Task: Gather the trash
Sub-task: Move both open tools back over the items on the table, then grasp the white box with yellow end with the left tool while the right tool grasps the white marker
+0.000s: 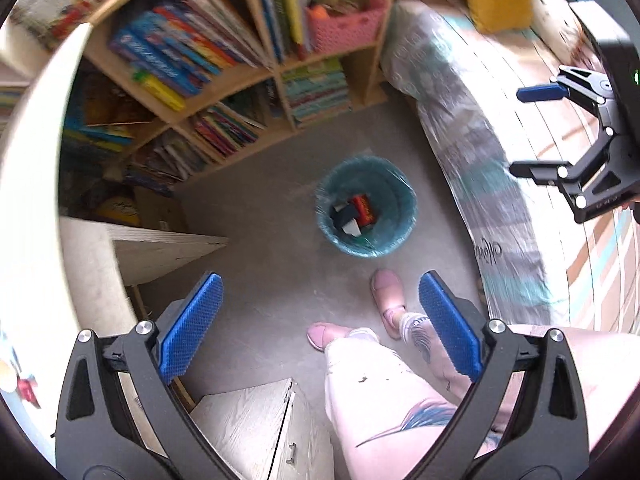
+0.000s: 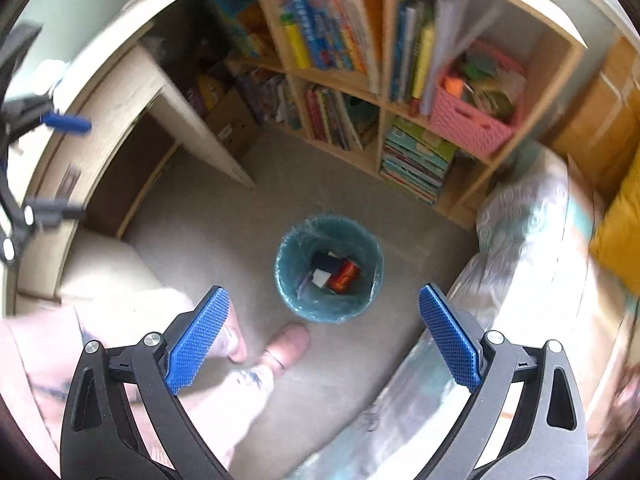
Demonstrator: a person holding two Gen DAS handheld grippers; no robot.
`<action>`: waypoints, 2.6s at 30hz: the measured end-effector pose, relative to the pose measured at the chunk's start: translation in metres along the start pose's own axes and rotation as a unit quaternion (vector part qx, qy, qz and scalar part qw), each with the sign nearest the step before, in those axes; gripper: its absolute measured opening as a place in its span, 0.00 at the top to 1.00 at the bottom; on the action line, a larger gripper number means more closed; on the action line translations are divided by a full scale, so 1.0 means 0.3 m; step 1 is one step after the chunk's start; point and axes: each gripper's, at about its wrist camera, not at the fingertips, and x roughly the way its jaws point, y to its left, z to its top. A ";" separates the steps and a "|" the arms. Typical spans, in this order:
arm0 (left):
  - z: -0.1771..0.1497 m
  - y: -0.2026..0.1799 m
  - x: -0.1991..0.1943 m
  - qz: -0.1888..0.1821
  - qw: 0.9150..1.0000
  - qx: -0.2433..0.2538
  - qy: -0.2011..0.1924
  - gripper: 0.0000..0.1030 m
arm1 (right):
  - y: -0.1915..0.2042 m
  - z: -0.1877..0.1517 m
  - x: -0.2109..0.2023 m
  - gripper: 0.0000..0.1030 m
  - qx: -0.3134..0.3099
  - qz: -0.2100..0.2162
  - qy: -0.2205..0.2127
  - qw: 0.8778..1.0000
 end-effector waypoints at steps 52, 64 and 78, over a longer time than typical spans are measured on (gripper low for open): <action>-0.985 1.190 -0.446 0.174 0.887 -0.423 -0.057 0.07 | 1.368 1.029 -0.142 0.09 -0.487 0.188 -0.075 0.849; -1.013 1.366 -0.342 0.147 0.888 -0.433 -0.034 0.07 | 1.593 1.086 0.007 0.12 -0.532 0.205 -0.030 0.821; -1.016 1.478 -0.240 0.110 0.883 -0.455 -0.036 0.09 | 1.731 1.130 0.152 0.30 -0.542 0.192 -0.002 0.818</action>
